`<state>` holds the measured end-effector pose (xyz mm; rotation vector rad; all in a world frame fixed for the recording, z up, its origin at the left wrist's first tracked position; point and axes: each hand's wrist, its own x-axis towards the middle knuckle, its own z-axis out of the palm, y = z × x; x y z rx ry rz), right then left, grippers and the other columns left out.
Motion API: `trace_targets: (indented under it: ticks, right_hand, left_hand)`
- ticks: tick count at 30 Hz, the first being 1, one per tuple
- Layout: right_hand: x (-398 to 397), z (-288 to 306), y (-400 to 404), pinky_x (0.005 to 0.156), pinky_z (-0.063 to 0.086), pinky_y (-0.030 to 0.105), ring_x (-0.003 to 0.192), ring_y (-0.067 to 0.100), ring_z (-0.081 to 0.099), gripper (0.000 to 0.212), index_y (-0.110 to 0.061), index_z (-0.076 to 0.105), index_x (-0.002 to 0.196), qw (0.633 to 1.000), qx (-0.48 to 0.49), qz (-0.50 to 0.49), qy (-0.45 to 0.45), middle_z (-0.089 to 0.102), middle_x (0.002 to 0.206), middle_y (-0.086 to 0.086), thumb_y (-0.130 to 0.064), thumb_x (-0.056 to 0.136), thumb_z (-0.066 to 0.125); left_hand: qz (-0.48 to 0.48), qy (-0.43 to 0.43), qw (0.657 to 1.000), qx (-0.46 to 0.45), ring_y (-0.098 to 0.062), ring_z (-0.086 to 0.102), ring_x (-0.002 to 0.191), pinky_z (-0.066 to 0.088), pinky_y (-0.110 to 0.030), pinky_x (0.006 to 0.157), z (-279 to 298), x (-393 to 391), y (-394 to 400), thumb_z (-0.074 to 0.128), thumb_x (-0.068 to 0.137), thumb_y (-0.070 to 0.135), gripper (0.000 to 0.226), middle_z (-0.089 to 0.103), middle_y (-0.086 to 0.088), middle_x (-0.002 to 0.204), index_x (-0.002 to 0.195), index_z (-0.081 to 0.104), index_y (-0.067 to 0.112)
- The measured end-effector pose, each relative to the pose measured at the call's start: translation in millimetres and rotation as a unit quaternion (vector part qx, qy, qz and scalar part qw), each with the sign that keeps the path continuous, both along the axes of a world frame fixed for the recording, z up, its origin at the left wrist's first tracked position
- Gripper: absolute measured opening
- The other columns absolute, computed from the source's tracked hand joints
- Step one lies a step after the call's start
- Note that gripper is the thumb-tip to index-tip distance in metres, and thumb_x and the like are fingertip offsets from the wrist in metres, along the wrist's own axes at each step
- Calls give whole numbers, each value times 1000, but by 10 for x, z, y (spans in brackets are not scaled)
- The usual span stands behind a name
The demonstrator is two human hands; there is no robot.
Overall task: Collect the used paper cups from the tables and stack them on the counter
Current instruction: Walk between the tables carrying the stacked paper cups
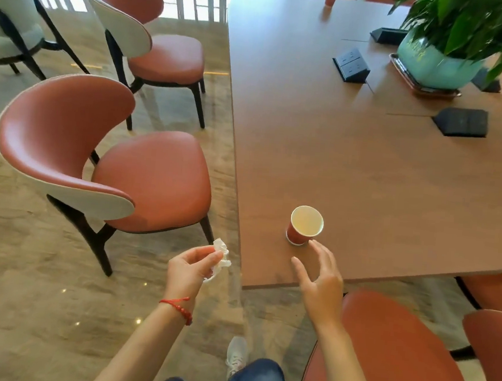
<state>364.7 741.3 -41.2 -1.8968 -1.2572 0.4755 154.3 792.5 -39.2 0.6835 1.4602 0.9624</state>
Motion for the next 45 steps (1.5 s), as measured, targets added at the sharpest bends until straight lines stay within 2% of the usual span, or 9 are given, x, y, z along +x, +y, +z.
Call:
trace_targets:
  ticks: [7,13,19,22,25,28,35,40,45]
  right_hand:
    - [409,-239,514,110,30,32,136,18,34,84,-13,35,141,997,-46,-40,44,36,148,3,-28,71,80]
    - [308,-533,812,112,22,27,140,13,25,109,-19,16,148,984,-70,-78,143,26,153,-1,-28,64,86]
    - [212,-526,953,106,32,28,129,15,40,96,-20,31,142,976,-47,-146,157,41,142,-2,-24,63,87]
    - [196,-441,1024,97,34,18,119,11,46,89,-19,37,137,975,-38,-145,165,47,131,-5,-21,63,86]
    - [162,-299,1084,85,33,0,109,-1,49,84,-22,40,133,971,-23,-139,195,50,123,-12,-19,63,86]
    - [105,-163,1144,78,33,-5,102,-22,47,79,-28,42,127,972,-19,-101,212,49,116,-27,-19,63,86]
    - [-163,53,1382,89,46,21,108,-3,54,73,-42,44,117,967,-41,-22,250,54,115,-24,-21,62,87]
    - [-372,142,1562,93,48,29,107,-2,54,77,-36,44,123,967,-53,64,240,55,113,-24,-19,61,88]
    - [-533,188,1626,93,47,31,107,4,55,77,-35,44,121,957,-68,173,222,55,111,-22,-15,61,88]
  left_hand:
    - [-7,29,1000,1,5,52,44,44,-10,44,-32,381,449,78,72,13,10,67,10,55,75,72,20]
    - [-22,50,998,-36,5,50,41,41,-10,41,-149,356,743,79,71,12,10,66,8,58,77,72,17]
    - [-62,52,996,-25,5,50,42,40,-9,41,-49,324,1014,79,68,12,9,67,11,54,71,73,18]
    - [-75,54,995,-25,5,51,43,42,-9,42,-46,308,1096,79,69,12,9,68,12,55,72,73,19]
    - [-87,45,995,-27,5,52,45,42,-9,44,-51,285,1142,79,70,12,9,69,11,58,71,74,20]
    - [-88,37,995,-35,2,53,47,43,-10,45,-22,239,1224,79,70,15,9,70,11,59,72,74,21]
    - [-45,32,999,3,2,50,47,41,-9,45,149,-36,1429,77,73,13,9,68,13,55,76,72,20]
    - [33,39,999,17,-9,54,62,45,-20,57,221,-302,1371,75,75,14,9,68,19,56,77,70,21]
    - [155,35,987,9,-20,63,76,52,-33,66,183,-579,1024,78,71,15,12,73,-1,78,76,71,23]
